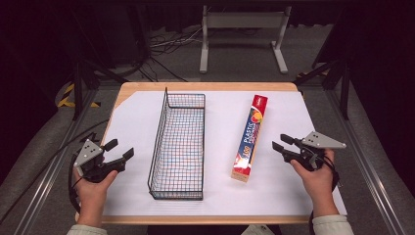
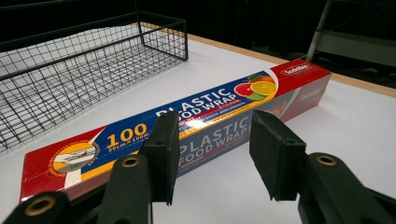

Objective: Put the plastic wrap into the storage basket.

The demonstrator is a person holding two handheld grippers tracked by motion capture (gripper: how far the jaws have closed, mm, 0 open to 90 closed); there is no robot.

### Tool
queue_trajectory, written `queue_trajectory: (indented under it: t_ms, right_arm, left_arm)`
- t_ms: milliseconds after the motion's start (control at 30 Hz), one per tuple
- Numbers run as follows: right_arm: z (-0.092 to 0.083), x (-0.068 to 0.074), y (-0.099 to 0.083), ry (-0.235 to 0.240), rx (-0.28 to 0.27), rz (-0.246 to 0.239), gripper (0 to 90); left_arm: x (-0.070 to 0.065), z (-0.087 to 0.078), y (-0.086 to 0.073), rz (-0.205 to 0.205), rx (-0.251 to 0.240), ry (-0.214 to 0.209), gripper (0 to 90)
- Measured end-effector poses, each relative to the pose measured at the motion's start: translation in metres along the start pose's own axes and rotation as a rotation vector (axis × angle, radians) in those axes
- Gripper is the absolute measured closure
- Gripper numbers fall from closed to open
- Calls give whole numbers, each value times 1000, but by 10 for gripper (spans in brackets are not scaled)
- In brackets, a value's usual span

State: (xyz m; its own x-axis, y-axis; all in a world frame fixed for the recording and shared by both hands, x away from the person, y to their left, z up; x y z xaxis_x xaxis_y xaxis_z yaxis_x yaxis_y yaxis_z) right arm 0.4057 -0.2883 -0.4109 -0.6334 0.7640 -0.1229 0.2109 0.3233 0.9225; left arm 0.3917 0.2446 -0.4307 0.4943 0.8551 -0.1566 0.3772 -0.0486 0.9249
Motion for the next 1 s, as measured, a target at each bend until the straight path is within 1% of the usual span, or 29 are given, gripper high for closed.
queue_trajectory:
  t_ms: [67,133,167,233,267,300,333,367,400,433,467,500,533,567,600,633,733,867,1000]
  right_arm:
    - [-1,0,1,-2,-1,-2,549]
    - [0,1,2,-4,3,1,549]
    - [0,2,2,-1,6,3,549]
    - [1,2,3,1,10,2,549]
    - [1,2,4,1,17,1,550]
    - [1,2,5,7,17,8,552]
    - [2,2,7,12,21,13,559]
    - [2,3,8,17,22,14,559]
    - [3,4,9,19,29,14,559]
    - [4,6,11,27,43,12,559]
    - [4,6,11,27,43,12,559]
    - [6,6,12,28,59,0,561]
    - [7,7,14,32,68,-1,568]
    - [9,8,17,50,67,18,571]
    - [9,8,17,50,67,18,571]
    - [11,8,19,70,61,39,574]
    - [17,9,27,86,75,39,612]
    - [21,7,35,107,85,67,667]
    - [26,5,41,139,122,90,727]
  left_arm:
    - [-2,0,2,13,1,-1,283]
    - [-2,0,2,17,6,11,281]
    - [-2,0,2,25,13,29,281]
    - [0,1,2,28,40,72,285]
    - [0,2,2,18,45,72,284]
    - [0,2,2,18,45,72,284]
    - [0,2,2,4,46,57,284]
    - [0,3,2,0,46,54,284]
    - [0,3,2,0,46,54,284]
    - [1,2,2,-9,45,51,284]
    - [1,2,2,-9,45,51,284]
    - [1,2,2,-9,47,50,284]
    - [1,1,3,-5,47,51,283]
    - [1,1,3,-9,42,50,282]
    - [1,1,3,-9,42,50,281]
    - [1,-1,3,-14,39,42,281]
    - [1,-2,3,-13,40,35,276]
    - [1,-3,3,-15,39,30,274]
    - [2,-4,4,-15,41,30,274]
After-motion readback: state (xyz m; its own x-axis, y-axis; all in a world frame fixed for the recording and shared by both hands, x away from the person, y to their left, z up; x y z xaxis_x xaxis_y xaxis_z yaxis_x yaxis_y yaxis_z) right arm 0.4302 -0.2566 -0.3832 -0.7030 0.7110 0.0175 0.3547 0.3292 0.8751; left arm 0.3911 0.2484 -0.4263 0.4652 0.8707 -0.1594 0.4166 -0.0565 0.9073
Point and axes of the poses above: each handheld gripper's, and its own axes: z roughly forward along the jaws, y roughly out of its top, x roughly to its left, the point moved 6 cm from there along z, roughly forward along the jaws, and after that the axes turned 6 degrees about -z, right-handed, at the moved point
